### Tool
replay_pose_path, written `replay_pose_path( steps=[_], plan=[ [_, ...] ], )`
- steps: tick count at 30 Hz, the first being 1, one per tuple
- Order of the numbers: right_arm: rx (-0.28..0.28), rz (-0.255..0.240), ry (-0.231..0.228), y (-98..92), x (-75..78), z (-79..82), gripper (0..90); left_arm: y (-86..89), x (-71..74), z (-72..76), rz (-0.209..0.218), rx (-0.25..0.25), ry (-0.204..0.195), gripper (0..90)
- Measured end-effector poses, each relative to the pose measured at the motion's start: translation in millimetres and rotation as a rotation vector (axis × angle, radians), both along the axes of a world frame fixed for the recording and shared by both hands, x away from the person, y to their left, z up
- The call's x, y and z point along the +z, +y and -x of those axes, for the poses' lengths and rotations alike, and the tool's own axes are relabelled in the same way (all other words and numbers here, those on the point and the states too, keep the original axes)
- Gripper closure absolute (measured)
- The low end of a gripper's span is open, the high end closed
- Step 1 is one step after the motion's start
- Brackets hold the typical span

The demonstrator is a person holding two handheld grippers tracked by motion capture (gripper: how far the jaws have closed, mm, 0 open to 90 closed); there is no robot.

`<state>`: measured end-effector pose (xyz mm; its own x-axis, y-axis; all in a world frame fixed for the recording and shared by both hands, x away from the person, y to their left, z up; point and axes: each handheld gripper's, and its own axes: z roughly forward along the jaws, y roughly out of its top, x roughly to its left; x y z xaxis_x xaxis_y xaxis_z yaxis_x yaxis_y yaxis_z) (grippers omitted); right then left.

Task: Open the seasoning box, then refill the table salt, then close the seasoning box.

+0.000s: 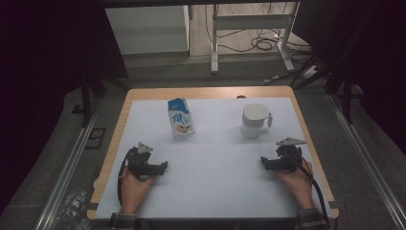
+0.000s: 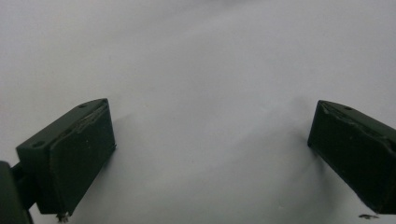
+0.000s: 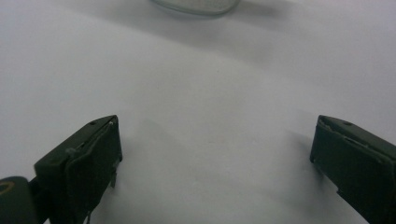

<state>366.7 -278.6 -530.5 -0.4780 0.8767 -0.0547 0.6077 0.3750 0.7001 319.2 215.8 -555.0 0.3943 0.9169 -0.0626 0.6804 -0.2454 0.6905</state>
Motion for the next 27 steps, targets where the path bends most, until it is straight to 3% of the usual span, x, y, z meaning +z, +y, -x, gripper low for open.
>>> replay_pose_path(
  steps=[7, 11, 13, 20, 23, 27],
  plan=[
    [-0.003, -0.005, 0.010, 0.7, 2.2, 1.7, 5.8, -0.1, 0.0, 0.1, -0.001, 0.000, -0.001, 0.8],
    [0.011, -0.039, 0.023, 0.5, 5.7, 2.1, 8.1, 0.0, 0.0, 0.2, 0.001, 0.000, 0.000, 0.8],
    [0.018, -0.027, 0.020, 2.5, 8.0, 2.0, 8.2, 0.0, 0.0, 0.2, 0.000, 0.000, -0.001, 0.8],
    [0.067, -0.059, -0.007, 4.8, 18.0, 1.6, 12.4, 0.0, -0.1, 0.2, 0.001, 0.001, -0.001, 0.8],
    [0.077, -0.026, -0.052, 6.1, 22.2, 1.9, 16.3, 0.0, -0.1, 0.2, 0.000, 0.000, -0.001, 0.8],
    [0.062, -0.020, -0.067, 7.2, 25.1, -2.4, 17.6, 0.0, 0.0, 0.2, 0.000, 0.000, -0.001, 0.8]
  ],
)
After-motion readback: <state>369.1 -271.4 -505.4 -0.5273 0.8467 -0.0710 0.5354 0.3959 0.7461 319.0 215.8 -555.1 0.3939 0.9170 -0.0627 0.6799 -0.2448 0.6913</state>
